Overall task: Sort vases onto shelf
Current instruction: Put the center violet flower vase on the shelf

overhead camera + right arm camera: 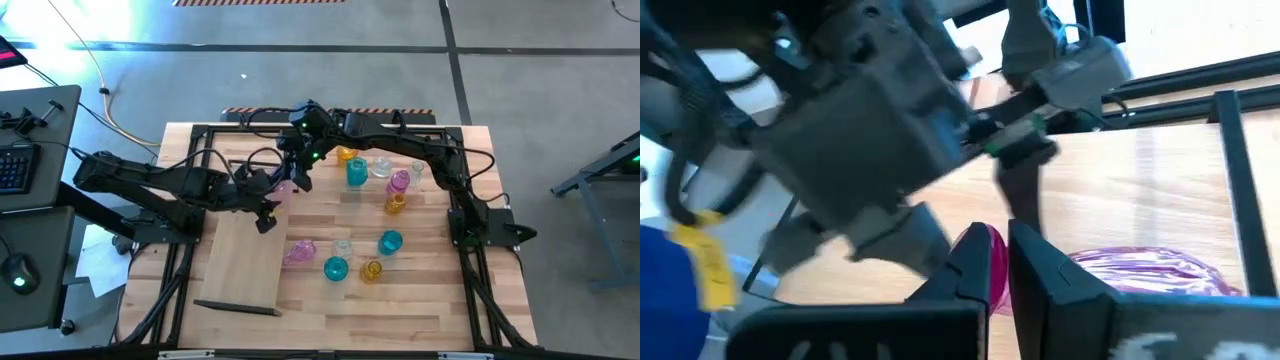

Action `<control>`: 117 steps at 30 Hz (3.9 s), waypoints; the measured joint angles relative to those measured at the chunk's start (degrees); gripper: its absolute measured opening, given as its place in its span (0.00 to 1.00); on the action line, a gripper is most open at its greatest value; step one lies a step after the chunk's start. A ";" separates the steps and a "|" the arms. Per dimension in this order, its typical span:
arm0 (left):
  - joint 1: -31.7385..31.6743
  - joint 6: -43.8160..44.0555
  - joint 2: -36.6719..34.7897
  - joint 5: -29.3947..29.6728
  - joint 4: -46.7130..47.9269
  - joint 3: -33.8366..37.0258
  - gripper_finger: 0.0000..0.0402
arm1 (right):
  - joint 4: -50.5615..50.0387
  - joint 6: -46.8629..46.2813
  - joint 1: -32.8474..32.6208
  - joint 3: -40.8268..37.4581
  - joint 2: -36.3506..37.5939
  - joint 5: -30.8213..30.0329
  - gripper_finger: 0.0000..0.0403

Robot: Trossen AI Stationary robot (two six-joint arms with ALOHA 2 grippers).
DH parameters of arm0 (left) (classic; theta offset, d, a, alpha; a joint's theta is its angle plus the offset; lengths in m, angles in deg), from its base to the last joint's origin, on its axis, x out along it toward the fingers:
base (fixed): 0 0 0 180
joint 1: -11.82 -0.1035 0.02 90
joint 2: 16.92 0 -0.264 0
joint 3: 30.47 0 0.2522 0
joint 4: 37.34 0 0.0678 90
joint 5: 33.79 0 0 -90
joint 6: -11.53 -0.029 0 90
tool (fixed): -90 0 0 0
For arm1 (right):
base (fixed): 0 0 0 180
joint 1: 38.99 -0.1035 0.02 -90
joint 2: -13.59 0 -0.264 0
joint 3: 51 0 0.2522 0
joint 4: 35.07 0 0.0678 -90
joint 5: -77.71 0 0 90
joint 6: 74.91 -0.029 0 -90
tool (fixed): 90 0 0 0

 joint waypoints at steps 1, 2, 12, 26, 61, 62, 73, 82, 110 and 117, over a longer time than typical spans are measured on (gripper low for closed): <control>0.00 -0.04 -0.11 -0.03 -1.24 -0.03 0.42 | 0.22 -0.20 0.09 -0.02 0.00 -0.04 0.00; -0.01 -0.36 -0.29 -0.04 -1.82 -0.01 0.42 | 0.46 -0.49 0.14 -0.04 0.00 -0.09 0.00; -1.26 -1.38 -1.10 3.00 -4.52 0.03 0.42 | 1.37 -1.42 0.68 -0.07 -0.01 -0.58 0.00; -2.01 -1.24 -1.10 5.39 -5.72 0.08 0.42 | 1.89 -1.70 1.62 -0.07 0.00 -0.51 0.00; -2.05 -0.96 -2.96 9.12 -9.78 0.00 0.42 | 4.77 -1.29 3.04 -0.20 -0.17 -0.35 0.15; -2.08 -0.96 -2.96 9.00 -9.79 0.00 0.42 | 4.76 -1.29 3.04 -0.20 -0.17 -0.33 0.15; -2.05 -0.33 -2.93 7.81 -9.79 0.00 0.42 | 5.27 -2.09 2.89 -0.20 -0.17 1.08 0.18; -2.08 -0.28 -2.91 7.65 -10.01 0.00 0.42 | 6.53 -2.95 2.85 -0.17 -0.15 0.56 0.25; 0.29 -3.34 -2.87 4.64 -12.57 -0.02 0.42 | 4.86 2.36 5.24 -0.02 6.47 -17.32 0.25; 3.11 -4.90 -3.06 4.00 -13.37 -2.51 0.42 | -10.02 1.79 6.04 0.04 9.89 -25.43 0.24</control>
